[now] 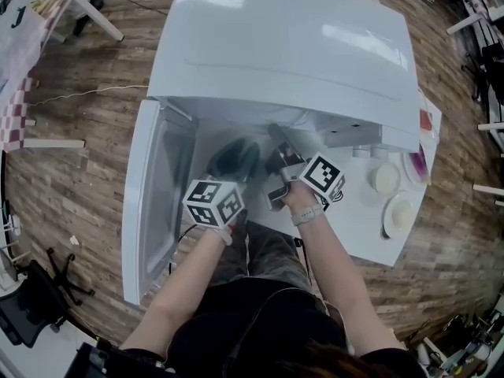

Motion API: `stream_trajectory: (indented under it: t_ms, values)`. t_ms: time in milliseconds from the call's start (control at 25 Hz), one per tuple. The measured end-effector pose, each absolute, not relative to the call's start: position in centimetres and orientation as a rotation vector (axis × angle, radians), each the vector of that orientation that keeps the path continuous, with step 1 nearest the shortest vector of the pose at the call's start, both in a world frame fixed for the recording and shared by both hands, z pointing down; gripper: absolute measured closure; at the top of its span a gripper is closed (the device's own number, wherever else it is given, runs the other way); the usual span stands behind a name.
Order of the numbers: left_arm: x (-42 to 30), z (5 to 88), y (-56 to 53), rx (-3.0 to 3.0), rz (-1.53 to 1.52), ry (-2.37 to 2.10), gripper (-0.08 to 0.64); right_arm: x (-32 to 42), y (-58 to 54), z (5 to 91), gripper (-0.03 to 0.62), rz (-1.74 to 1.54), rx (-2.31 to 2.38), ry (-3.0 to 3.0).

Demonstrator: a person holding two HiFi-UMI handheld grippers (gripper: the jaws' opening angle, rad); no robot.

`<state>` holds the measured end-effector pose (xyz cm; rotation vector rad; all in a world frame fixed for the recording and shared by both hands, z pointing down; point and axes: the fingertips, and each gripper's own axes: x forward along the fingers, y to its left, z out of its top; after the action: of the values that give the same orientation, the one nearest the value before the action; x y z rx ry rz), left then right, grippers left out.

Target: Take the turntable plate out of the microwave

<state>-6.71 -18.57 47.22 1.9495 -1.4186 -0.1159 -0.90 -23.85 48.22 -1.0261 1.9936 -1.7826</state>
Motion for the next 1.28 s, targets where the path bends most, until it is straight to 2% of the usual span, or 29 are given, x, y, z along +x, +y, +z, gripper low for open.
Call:
stream_trajectory:
  t_ms: [120, 320, 640, 1280]
  values:
    - [-6.6, 47.2, -18.7, 1.897, -0.147, -1.386, 0.387, -0.8, -23.9, 48.5, 0.489, -1.794, -1.032, 1.972]
    - [-6.4, 47.7, -18.6, 1.833, -0.147, -1.371, 0.353, -0.7, -23.9, 48.6, 0.508, -1.812, -1.004, 1.918]
    - [-6.4, 47.2, -18.9, 1.773, -0.291, -1.309, 0.351, -0.4, -23.3, 48.2, 0.543, -1.819, -0.914, 1.833]
    - [-5.8, 47.4, -20.3, 1.571, -0.595, -1.118, 0.351, 0.4, -20.0, 48.0, 0.545, -1.848, -0.841, 1.843]
